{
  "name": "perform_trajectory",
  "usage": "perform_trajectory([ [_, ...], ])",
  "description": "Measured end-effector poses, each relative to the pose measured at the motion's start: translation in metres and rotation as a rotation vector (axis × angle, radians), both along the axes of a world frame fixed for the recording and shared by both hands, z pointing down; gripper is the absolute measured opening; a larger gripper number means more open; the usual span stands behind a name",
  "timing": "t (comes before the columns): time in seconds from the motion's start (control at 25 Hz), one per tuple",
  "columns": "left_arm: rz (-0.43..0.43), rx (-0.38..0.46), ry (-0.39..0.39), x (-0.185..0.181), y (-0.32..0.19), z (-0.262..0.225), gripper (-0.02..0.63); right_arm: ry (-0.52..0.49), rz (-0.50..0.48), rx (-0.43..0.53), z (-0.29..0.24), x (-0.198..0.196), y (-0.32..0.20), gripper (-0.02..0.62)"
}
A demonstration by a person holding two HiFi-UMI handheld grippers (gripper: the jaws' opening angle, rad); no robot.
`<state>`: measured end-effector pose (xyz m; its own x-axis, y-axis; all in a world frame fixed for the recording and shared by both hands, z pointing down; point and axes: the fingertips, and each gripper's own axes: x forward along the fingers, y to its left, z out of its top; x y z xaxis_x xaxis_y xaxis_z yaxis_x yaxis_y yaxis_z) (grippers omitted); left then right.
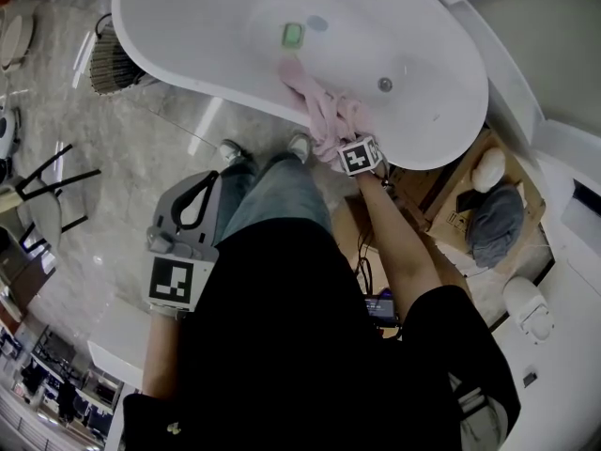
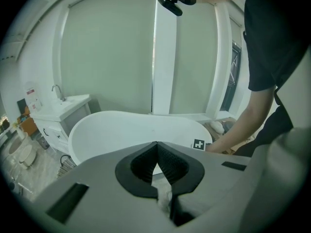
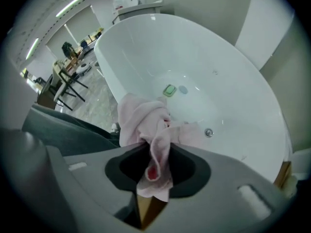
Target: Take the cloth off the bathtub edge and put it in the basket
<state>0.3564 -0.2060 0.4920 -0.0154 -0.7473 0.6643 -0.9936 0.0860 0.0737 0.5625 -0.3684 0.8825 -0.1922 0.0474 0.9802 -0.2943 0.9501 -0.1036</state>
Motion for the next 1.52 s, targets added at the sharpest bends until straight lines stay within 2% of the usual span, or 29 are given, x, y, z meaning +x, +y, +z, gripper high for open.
perform_trajectory([
  [0.04, 0.001, 0.004, 0.002, 0.0, 0.0, -0.002, 0.011, -0.009, 0.035, -0.012, -0.002, 0.001, 0.001, 0.102],
  [0.12, 0.003, 0.012, 0.005, 0.001, 0.0, -0.005, 0.011, -0.024, 0.091, -0.032, -0.004, 0.003, 0.001, 0.087],
  [0.32, 0.0, 0.024, 0.007, -0.001, 0.006, -0.011, 0.011, -0.042, 0.135, -0.053, -0.018, 0.002, 0.005, 0.071],
  [0.64, -0.011, 0.068, 0.0, -0.016, 0.016, -0.034, 0.011, -0.22, 0.193, -0.05, -0.079, -0.031, 0.021, 0.067],
  [1.12, 0.033, 0.205, -0.086, -0.052, 0.029, -0.072, 0.011, -0.526, 0.212, -0.028, -0.243, -0.099, 0.024, 0.066],
  [1.52, -0.021, 0.274, -0.107, -0.096, 0.042, -0.104, 0.011, -0.76, 0.172, 0.015, -0.387, -0.145, 0.029, 0.064],
])
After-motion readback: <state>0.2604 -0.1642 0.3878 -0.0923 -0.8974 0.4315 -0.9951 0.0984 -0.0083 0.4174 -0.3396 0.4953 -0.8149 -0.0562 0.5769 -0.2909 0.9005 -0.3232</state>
